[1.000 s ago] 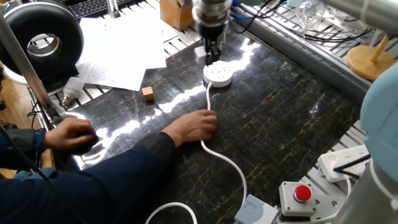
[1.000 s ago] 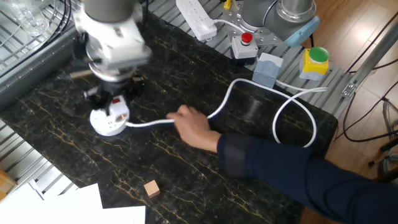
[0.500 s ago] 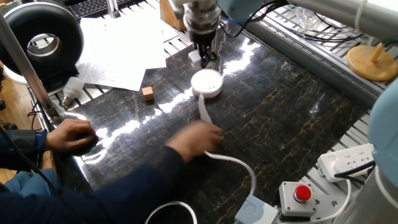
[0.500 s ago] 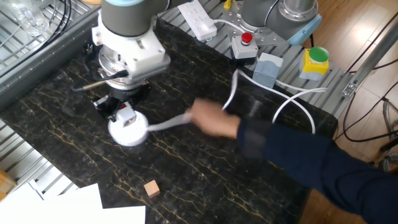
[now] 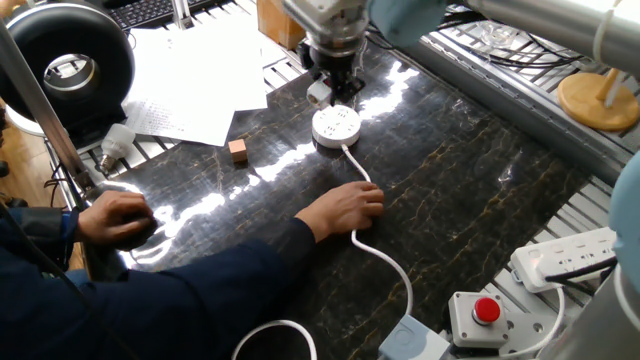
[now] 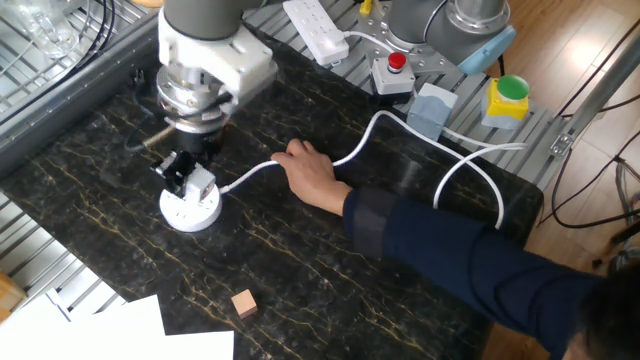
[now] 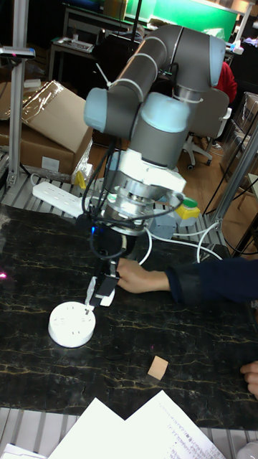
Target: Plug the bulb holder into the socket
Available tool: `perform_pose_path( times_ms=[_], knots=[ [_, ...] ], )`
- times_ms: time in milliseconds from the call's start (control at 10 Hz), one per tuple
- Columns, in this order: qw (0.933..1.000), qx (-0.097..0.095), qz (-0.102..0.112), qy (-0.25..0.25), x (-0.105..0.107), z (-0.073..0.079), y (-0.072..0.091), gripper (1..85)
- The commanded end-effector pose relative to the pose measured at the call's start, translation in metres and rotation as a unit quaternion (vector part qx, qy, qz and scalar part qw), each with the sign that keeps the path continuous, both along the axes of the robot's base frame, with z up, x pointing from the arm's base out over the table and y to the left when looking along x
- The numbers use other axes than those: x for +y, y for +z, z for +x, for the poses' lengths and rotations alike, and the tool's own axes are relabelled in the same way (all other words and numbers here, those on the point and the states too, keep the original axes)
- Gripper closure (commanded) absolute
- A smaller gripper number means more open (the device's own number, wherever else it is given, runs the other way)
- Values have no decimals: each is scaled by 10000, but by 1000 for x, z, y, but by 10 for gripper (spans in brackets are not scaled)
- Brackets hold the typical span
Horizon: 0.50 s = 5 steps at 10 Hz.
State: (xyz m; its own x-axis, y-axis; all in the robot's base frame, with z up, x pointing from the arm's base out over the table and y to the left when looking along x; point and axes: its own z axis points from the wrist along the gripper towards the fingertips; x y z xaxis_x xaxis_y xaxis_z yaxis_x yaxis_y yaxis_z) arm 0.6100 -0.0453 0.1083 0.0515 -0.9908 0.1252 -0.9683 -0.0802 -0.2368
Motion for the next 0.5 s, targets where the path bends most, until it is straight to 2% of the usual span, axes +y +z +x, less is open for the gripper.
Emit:
perform_pose_path(
  times_ms=[0,100,200,300,400],
  knots=[
    [9857,104,756,-1499,2,-18,-16,843],
    [9445,21,1397,-2974,18,-13,-23,843],
    [8919,181,1853,-4120,32,-16,-29,843],
    [8497,357,2004,-4865,37,-21,-33,843],
    [8384,217,1704,-5173,19,-22,-33,843]
  ],
)
